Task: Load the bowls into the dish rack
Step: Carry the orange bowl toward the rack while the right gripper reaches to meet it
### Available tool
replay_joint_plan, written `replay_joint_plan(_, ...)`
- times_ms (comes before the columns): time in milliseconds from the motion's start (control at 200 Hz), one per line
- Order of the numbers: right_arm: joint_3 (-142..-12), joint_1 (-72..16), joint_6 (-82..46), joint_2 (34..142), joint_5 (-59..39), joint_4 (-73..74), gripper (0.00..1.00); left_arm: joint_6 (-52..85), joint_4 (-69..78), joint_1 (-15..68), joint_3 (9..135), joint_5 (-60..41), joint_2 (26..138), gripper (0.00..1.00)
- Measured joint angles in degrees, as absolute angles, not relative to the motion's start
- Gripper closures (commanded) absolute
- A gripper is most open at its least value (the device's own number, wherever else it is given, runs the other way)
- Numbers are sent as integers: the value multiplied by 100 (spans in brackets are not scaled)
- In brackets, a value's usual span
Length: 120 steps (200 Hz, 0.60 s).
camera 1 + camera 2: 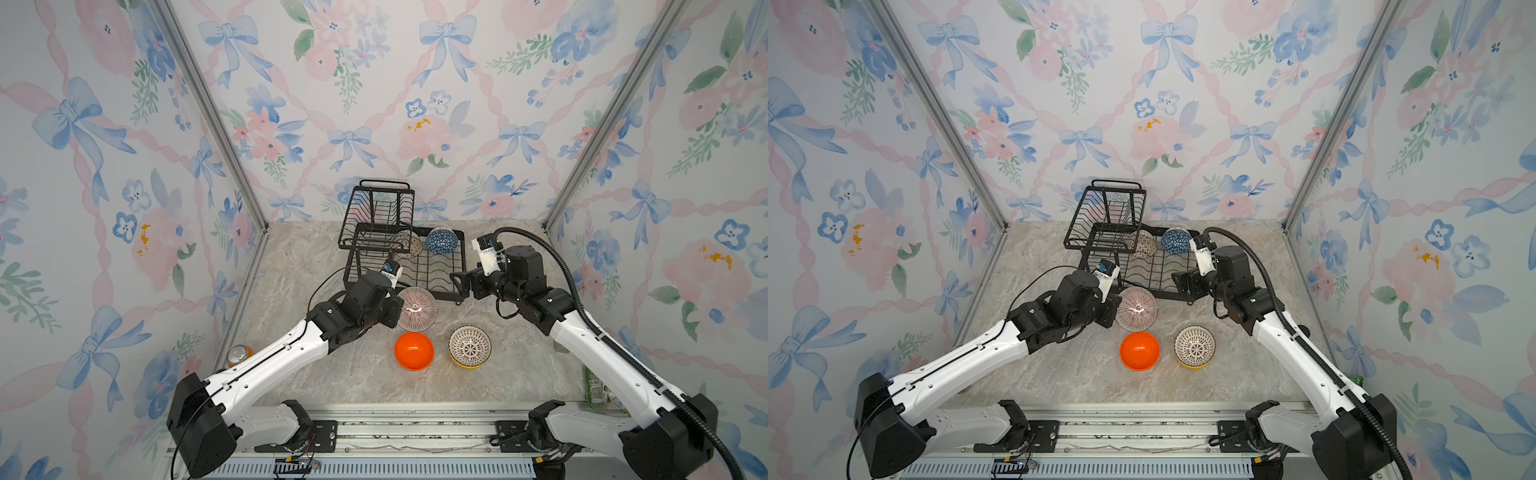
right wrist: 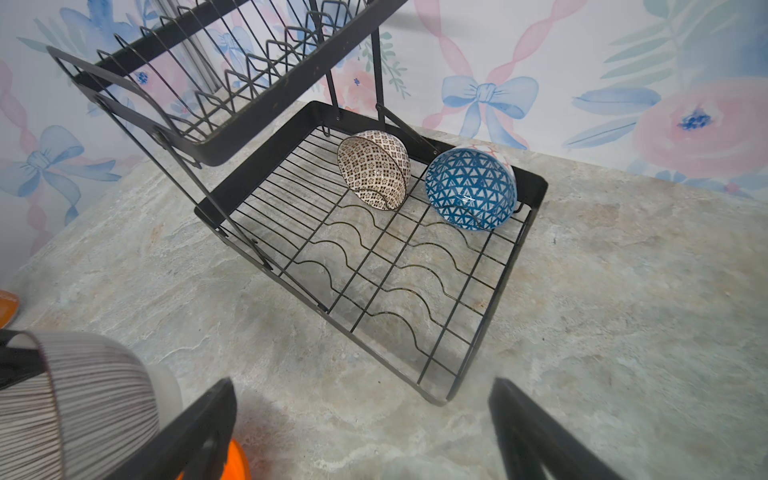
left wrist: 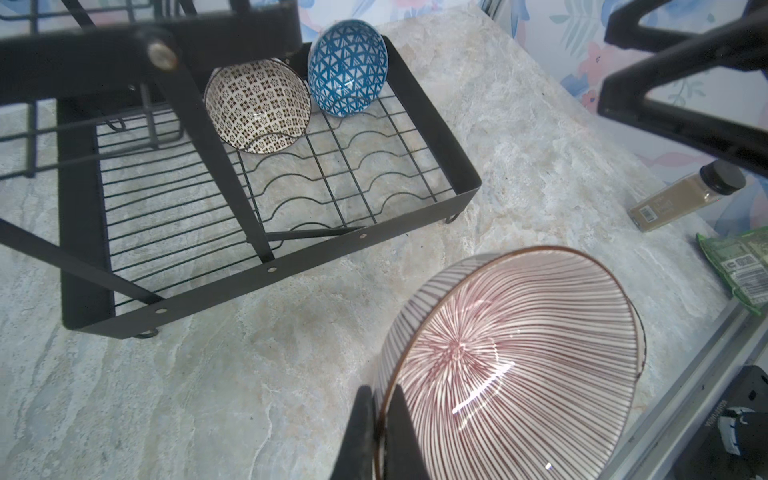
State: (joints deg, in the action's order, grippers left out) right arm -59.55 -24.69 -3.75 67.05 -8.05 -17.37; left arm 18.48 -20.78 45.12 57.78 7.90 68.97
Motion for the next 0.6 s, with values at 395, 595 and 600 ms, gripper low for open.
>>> replay_joint_plan(395, -6519, -2954, -823, 6366, -987, -2233, 3, 1804, -974, 4497, 5557, 1079, 6893, 100)
replay_joint_plan(595, -6525, -3297, -1011, 6571, -958, -2237, 3, 1778, -427, 4497, 5551, 1098, 6919, 100)
replay_joint_plan(600, -6525, -3304, -1013, 6578, -958, -2237, 3, 1776, -412, 4497, 5551, 1098, 6921, 100)
